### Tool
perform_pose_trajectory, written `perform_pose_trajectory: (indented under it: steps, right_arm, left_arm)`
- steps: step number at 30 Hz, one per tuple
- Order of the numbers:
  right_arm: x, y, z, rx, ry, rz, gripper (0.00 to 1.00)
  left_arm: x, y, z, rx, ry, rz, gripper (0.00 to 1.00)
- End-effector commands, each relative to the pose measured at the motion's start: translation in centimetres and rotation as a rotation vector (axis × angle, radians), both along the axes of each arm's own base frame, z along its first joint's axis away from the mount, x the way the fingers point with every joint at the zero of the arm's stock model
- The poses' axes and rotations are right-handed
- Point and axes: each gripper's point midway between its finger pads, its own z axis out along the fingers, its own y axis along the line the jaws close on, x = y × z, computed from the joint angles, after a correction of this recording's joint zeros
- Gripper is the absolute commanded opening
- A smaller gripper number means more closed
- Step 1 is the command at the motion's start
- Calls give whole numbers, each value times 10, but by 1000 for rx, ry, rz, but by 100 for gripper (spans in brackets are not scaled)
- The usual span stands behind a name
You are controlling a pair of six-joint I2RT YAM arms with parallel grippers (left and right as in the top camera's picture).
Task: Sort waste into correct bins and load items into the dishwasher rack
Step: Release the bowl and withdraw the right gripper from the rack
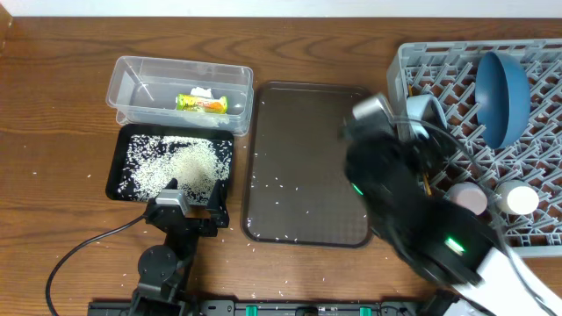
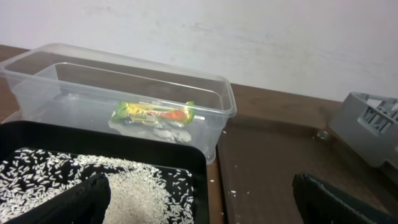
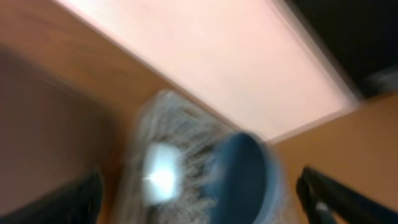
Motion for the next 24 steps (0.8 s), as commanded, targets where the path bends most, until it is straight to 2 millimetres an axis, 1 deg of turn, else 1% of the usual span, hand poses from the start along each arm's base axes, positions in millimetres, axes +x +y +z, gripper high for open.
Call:
perform_pose_trajectory:
  steps: [1, 5, 7, 9, 11, 13, 21, 24]
  right_arm:
    - [-46, 49, -14, 371, 212, 281, 99]
    - [-77, 50, -7, 525, 290, 360, 99]
    - [-92, 56, 1, 613, 324, 419, 99]
    - [-104, 60, 4, 649, 354, 475, 99]
    - [-112, 60, 3, 654, 382, 504, 99]
    - [-112, 53, 0, 633, 376, 480, 99]
    - [-96, 34, -1, 474, 271, 430, 99]
    - [-87, 23, 1, 422, 220, 379, 99]
  left_arm:
    - [0, 2, -18, 2, 44, 12, 96]
    - [0, 2, -18, 2, 44, 12, 96]
    - [0, 2, -18, 2, 44, 12, 96]
    - [0, 2, -18, 2, 44, 12, 96]
    - [0, 2, -18, 2, 44, 12, 96]
    - [0, 2, -18, 2, 44, 12, 96]
    - [0, 2, -18, 2, 44, 12, 96]
    - [0, 2, -18, 2, 44, 12, 96]
